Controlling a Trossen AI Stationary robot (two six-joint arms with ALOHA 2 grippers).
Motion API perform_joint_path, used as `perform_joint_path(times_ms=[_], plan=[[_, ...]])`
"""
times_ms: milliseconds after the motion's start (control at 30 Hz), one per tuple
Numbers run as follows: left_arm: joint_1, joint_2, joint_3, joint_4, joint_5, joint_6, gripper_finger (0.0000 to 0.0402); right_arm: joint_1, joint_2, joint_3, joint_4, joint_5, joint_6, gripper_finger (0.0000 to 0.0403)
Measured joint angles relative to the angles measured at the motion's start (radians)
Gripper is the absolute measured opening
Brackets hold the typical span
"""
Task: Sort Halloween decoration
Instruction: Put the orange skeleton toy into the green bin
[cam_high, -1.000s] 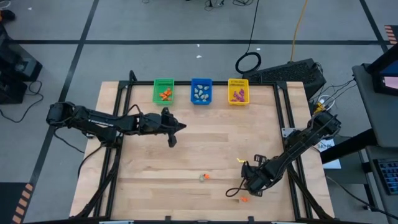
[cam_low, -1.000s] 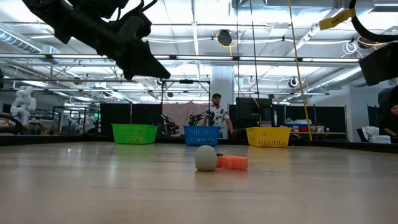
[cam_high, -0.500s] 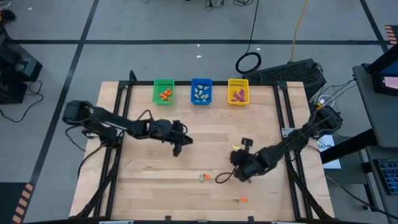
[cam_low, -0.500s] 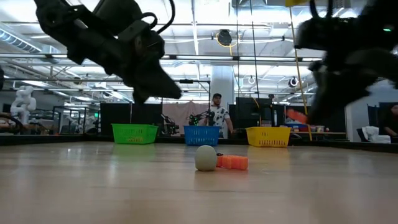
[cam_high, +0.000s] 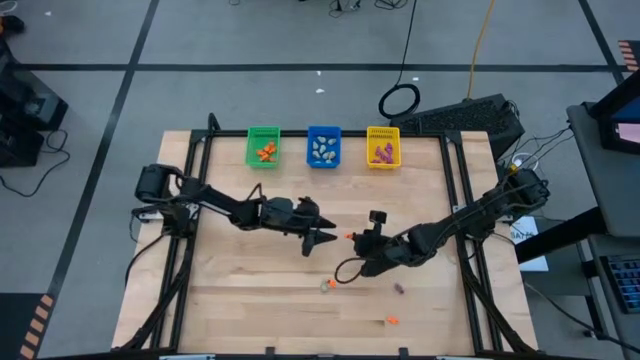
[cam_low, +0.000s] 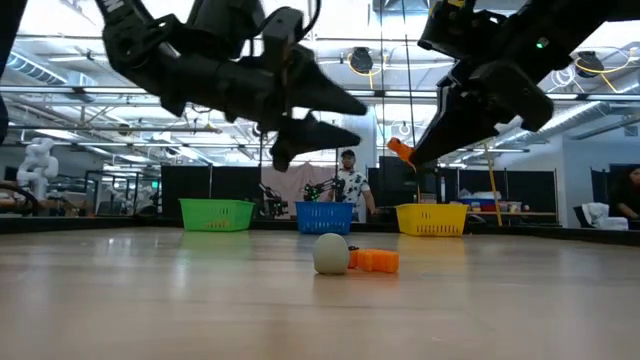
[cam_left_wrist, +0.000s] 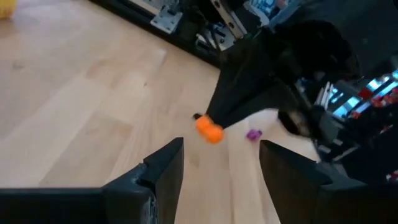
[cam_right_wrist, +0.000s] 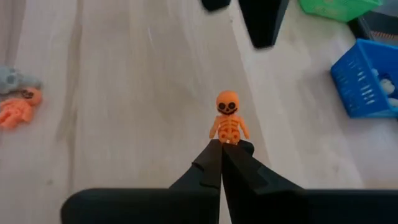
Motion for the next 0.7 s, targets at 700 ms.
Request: perform_joint_path(times_ms=[700], plan=[[0.014, 0.085, 0.094, -0.022, -0.024, -0.118, 0.0207, -0.009, 0.0, 0.0, 0.075, 0.025, -0.07, 0.0]])
